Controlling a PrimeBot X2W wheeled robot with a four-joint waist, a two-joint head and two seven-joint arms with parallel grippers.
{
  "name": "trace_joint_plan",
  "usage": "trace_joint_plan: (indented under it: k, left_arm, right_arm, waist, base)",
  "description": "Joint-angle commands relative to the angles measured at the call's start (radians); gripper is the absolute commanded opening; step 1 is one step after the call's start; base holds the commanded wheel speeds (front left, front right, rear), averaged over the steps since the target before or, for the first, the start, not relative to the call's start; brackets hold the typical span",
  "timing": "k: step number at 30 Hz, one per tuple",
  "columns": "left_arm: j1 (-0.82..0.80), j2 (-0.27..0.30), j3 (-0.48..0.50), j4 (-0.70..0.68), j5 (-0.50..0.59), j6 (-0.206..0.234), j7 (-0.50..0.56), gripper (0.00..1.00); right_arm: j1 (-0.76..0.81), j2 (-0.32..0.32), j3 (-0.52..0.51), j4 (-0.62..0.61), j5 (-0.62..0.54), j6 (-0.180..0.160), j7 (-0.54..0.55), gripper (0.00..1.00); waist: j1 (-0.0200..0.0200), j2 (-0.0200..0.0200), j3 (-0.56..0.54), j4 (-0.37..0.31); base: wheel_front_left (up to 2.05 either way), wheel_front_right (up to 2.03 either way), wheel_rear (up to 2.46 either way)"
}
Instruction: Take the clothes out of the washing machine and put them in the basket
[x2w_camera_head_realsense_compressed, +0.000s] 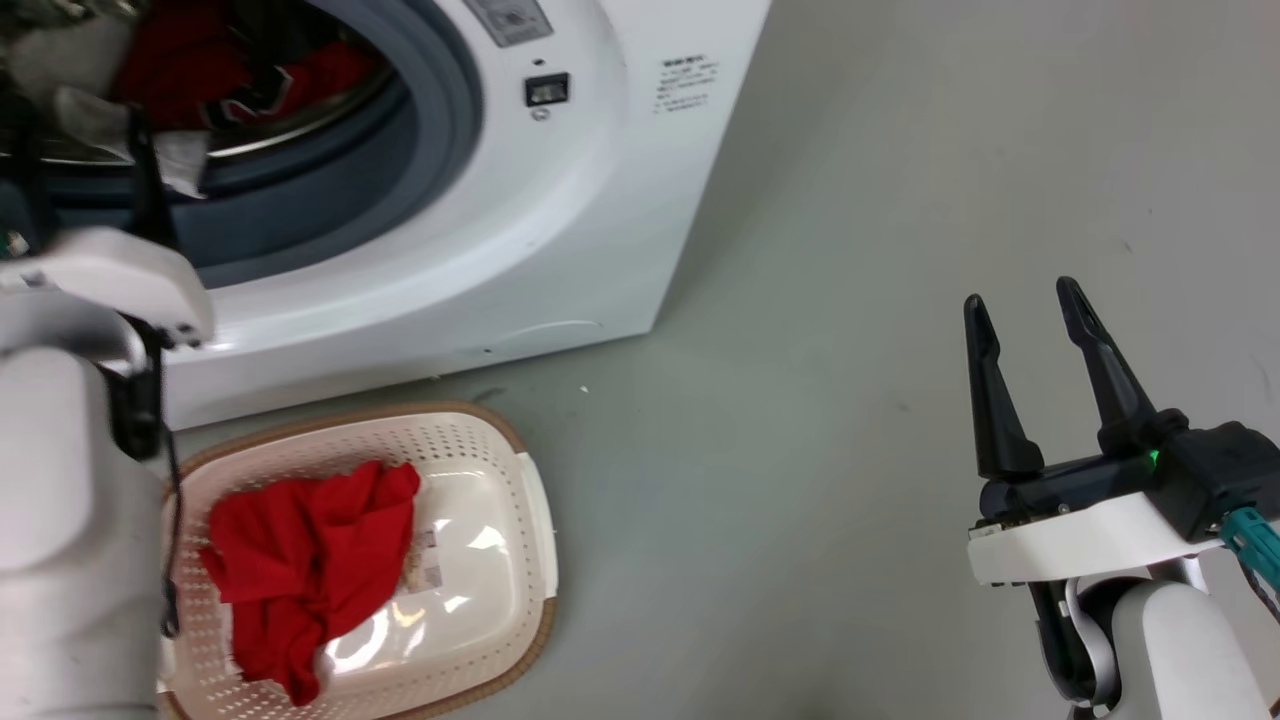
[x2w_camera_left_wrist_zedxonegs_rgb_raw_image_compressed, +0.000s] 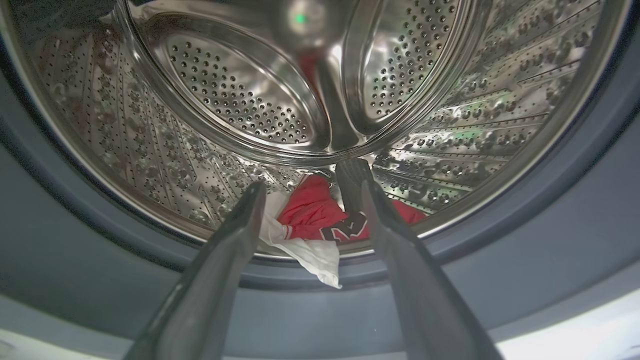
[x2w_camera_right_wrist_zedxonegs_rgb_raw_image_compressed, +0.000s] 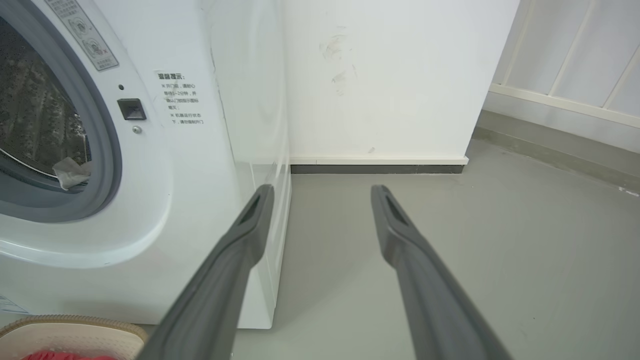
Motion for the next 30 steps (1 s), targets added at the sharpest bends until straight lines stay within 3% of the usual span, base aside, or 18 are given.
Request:
trace_joint_plan:
  k: [1, 10, 19, 30]
  left_arm:
    - [-0.033, 0.023, -0.003, 0.013, 0.007, -0.007, 0.022, 1.00]
    - [-0.226, 0.175, -0.026, 0.095, 0.045, -0.045, 0.188, 1.00]
    - [-0.404, 0.271, -0.118, 0.088, 0.124, -0.076, 0.409, 1.00]
    - [-0.572, 0.438, -0.199, 0.076, 0.150, -0.111, 0.681, 1.00]
  right_arm:
    - [-0.016, 0.000, 0.003, 0.006, 0.013, -0.001, -0.010, 1.00]
    - [-0.059, 0.000, 0.040, 0.063, 0.055, -0.001, -0.045, 1.00]
    - [-0.103, 0.000, 0.086, 0.102, 0.096, -0.001, -0.061, 1.00]
    - [-0.148, 0.001, 0.127, 0.090, 0.153, -0.001, -0.061, 1.00]
  waist:
    - [0.0001, 0.0000, 0.043, -0.040]
    - [0.0001, 0.0000, 0.145, -0.129]
    - [0.0001, 0.0000, 0.236, -0.193]
    - [0.0001, 0.0000, 0.346, -0.258]
  base:
    - [0.00, 0.00, 0.00]
    - [0.00, 0.00, 0.00]
    - [0.00, 0.00, 0.00]
    - [0.00, 0.00, 0.00]
